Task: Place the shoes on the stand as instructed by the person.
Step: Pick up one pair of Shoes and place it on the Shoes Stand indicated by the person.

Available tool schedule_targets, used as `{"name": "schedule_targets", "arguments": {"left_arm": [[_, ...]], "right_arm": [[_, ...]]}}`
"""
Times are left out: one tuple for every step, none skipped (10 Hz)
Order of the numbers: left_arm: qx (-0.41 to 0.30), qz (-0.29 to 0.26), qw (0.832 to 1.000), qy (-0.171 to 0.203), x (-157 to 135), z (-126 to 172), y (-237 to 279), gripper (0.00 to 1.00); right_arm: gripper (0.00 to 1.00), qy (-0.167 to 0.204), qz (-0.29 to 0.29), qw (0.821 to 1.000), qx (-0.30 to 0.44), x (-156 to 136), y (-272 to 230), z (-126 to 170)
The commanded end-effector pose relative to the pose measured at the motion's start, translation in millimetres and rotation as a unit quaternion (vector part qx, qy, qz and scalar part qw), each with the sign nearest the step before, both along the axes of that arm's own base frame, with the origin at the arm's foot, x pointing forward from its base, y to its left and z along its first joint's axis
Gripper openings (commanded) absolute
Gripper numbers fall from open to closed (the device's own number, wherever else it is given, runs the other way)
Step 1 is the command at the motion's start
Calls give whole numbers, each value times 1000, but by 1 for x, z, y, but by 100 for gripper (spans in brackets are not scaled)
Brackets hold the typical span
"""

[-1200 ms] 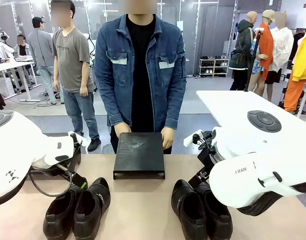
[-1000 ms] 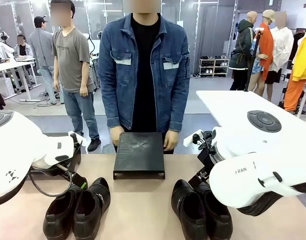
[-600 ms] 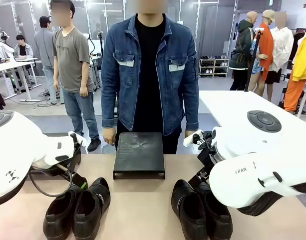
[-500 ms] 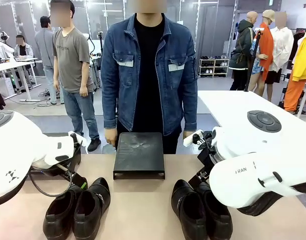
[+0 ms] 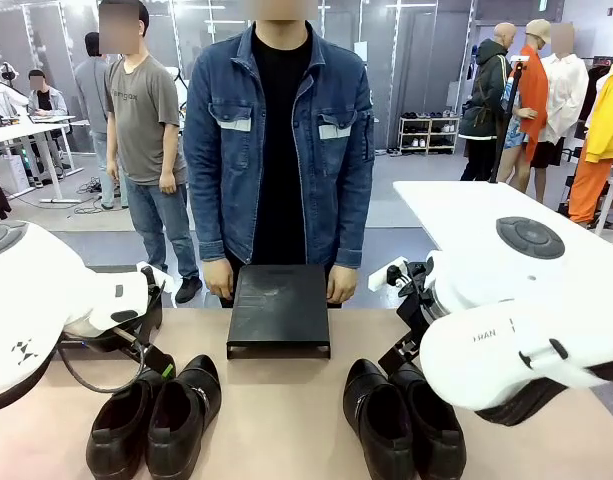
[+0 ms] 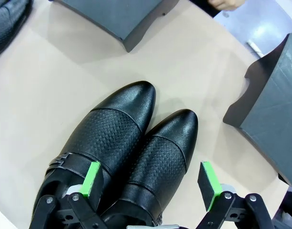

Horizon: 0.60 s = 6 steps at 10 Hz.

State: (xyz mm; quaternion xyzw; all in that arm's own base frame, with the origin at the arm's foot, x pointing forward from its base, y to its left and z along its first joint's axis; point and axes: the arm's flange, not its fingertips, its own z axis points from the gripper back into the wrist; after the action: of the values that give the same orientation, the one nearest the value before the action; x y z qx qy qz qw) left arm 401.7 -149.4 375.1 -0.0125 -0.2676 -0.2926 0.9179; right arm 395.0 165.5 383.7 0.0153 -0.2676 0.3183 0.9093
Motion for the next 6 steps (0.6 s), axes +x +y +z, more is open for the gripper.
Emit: {"name": "schedule_targets", "arguments": {"left_arm": [[-9,-3,1000,23,3,30,10,100],[-18,-13,999,50,3,45,18,100],[-46,-29,995,78,0,63,27,100],[-68,-60,989,118,-2,80,38,100],[-102,-81,981,145,-3,100,56,100],[-140,-100,971,165,-5,114,77,100]], "right_arm": [[100,56,22,998,36,4,-13,50],[100,60,21,997,44,7,-21,73],[100,65,25,996,61,9,-31,93],[100,89,33,992,78,11,-43,107],[100,119,46,986,107,11,-60,123],[100,138,60,976,160,8,-82,136]]}}
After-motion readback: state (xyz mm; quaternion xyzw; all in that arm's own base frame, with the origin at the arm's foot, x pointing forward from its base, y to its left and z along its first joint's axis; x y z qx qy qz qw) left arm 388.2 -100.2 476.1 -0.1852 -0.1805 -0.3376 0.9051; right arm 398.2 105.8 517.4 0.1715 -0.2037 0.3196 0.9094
